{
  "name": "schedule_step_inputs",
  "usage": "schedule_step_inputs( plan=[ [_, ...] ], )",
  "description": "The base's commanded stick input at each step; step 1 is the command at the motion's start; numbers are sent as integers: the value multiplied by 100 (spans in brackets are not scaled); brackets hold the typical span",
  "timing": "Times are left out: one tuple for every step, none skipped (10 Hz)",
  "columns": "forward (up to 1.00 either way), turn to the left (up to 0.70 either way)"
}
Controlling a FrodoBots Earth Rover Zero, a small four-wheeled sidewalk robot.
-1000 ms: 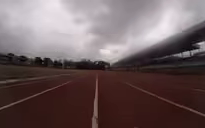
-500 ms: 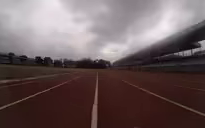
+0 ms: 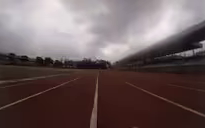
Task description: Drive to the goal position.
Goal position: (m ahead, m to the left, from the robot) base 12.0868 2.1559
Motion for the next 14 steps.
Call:
schedule_step_inputs(
  plan=[
    [70, 0],
    [70, 0],
    [70, 0],
    [70, 0],
    [70, 0],
    [70, 0],
    [70, 0],
    [70, 0],
    [70, 0],
    [70, 0],
    [70, 0],
    [70, 0],
    [70, 0],
    [70, 0]
  ],
)
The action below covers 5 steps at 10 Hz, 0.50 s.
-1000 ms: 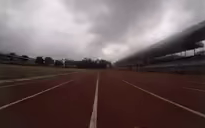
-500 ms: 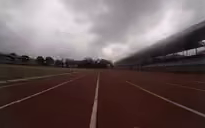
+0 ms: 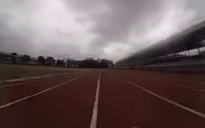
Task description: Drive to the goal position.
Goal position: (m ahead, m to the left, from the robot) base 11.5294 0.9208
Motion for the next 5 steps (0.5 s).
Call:
schedule_step_inputs(
  plan=[
    [70, 0],
    [70, 0],
    [70, 0],
    [70, 0],
    [70, 0]
  ],
)
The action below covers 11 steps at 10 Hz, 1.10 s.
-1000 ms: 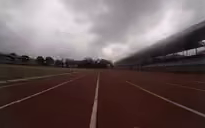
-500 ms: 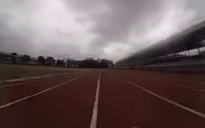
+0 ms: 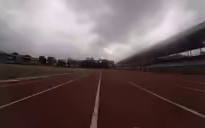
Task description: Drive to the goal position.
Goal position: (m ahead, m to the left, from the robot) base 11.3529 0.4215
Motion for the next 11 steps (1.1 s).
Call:
schedule_step_inputs(
  plan=[
    [70, 0],
    [70, 0],
    [70, 0],
    [70, 0],
    [70, 0],
    [70, 0],
    [70, 0],
    [70, 0],
    [70, 0],
    [70, 0],
    [70, 0]
  ],
)
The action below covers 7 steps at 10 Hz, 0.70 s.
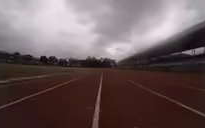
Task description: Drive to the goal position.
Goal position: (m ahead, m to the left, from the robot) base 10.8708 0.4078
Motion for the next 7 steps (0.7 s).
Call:
schedule_step_inputs(
  plan=[
    [70, 0],
    [70, 0],
    [70, 0],
    [70, 0],
    [70, 0],
    [70, -5],
    [70, -17]
  ],
)
